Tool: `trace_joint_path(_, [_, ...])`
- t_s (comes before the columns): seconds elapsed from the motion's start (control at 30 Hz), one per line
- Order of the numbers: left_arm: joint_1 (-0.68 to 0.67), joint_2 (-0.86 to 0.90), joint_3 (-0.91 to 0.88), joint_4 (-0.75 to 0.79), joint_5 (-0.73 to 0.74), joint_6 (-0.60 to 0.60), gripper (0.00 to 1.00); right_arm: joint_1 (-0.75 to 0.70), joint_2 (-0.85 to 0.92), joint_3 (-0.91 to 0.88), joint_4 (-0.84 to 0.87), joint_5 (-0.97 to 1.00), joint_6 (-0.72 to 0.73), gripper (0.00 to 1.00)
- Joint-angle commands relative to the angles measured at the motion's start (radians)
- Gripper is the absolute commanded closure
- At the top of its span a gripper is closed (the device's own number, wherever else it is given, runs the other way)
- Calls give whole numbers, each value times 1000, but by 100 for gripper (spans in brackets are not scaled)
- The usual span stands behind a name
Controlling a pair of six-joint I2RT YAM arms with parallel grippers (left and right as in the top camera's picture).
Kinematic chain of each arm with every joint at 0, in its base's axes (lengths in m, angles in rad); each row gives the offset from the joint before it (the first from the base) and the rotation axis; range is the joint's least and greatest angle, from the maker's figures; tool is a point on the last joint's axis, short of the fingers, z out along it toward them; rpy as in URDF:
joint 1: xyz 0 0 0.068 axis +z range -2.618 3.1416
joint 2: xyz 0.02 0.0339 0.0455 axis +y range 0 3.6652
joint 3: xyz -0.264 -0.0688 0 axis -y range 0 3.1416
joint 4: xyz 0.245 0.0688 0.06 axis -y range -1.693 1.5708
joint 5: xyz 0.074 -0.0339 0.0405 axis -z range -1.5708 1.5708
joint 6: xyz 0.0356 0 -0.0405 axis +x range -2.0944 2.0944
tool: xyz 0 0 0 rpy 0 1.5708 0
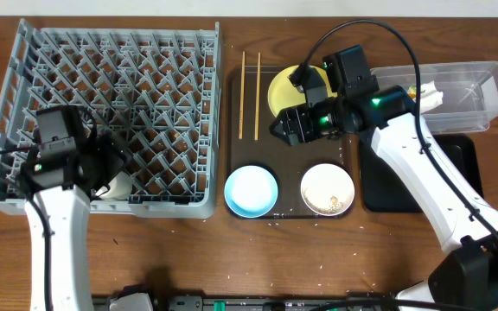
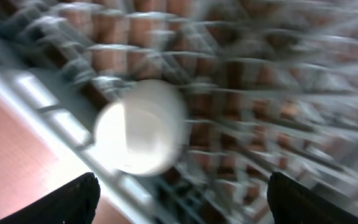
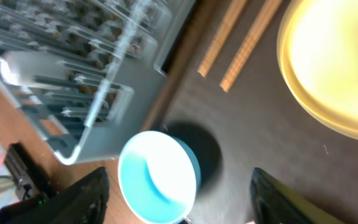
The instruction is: Sort waste into correct bins and load items into the dishwasher
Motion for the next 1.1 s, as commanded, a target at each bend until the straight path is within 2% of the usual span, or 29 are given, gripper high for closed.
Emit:
trace_joint_path(0.0, [1, -98, 31, 15, 353, 238, 14, 27, -11, 1, -64, 187, 132, 38])
trace_joint_path(0.03, [-1, -126, 31, 14, 452, 305, 14, 46, -9, -13, -95, 256, 159, 43])
trace_joint_path(0.1, [-20, -170, 31, 7, 549, 377, 14, 87, -4, -54, -117, 372, 200, 49])
trace_joint_path(0.27, [-79, -240, 31, -8, 555, 418, 14, 183, 16, -199, -92, 567, 356, 53])
trace_joint_path(0.37, [-100, -256, 31, -13, 540, 421, 14, 211, 21, -298, 10, 563, 370, 55])
trace_joint_path(0.6, [-102, -252, 31, -27, 541, 421, 14, 211, 41, -427, 171, 564, 369, 66])
trace_joint_path(0.73, [-102, -252, 31, -28, 540, 421, 14, 210, 66, -429, 206, 564, 362, 79])
trace_joint_path(0.9, [-102, -252, 31, -28, 540, 421, 14, 210, 103, -429, 212, 568, 362, 81])
trace_joint_path(1.0, [-102, -252, 31, -33, 540, 421, 14, 210, 120, -429, 212, 568, 362, 94])
trace_joint_path(1.07, [-102, -252, 30, -36, 540, 421, 14, 210, 119, -428, 211, 568, 362, 99])
